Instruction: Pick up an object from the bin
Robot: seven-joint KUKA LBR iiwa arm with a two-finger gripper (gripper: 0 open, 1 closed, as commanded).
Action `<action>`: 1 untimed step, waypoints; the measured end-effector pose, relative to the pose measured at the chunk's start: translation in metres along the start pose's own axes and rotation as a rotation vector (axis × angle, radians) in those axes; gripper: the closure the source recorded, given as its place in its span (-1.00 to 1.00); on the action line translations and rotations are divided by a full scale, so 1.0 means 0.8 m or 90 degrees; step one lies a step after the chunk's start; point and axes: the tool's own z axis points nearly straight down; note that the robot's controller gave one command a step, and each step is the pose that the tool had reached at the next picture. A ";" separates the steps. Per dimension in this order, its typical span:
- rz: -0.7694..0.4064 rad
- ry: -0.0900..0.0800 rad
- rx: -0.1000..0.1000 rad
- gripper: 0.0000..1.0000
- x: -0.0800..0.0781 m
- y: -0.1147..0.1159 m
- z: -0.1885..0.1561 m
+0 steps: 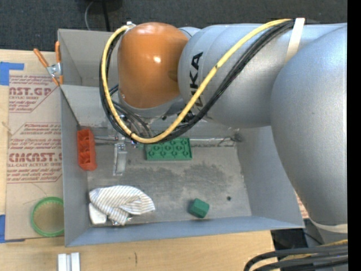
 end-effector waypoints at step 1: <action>0.001 -0.005 -0.001 -1.00 -0.002 -0.001 -0.006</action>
Offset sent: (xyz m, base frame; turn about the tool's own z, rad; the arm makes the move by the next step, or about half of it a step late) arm -0.0259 -0.0293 -0.0899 0.0558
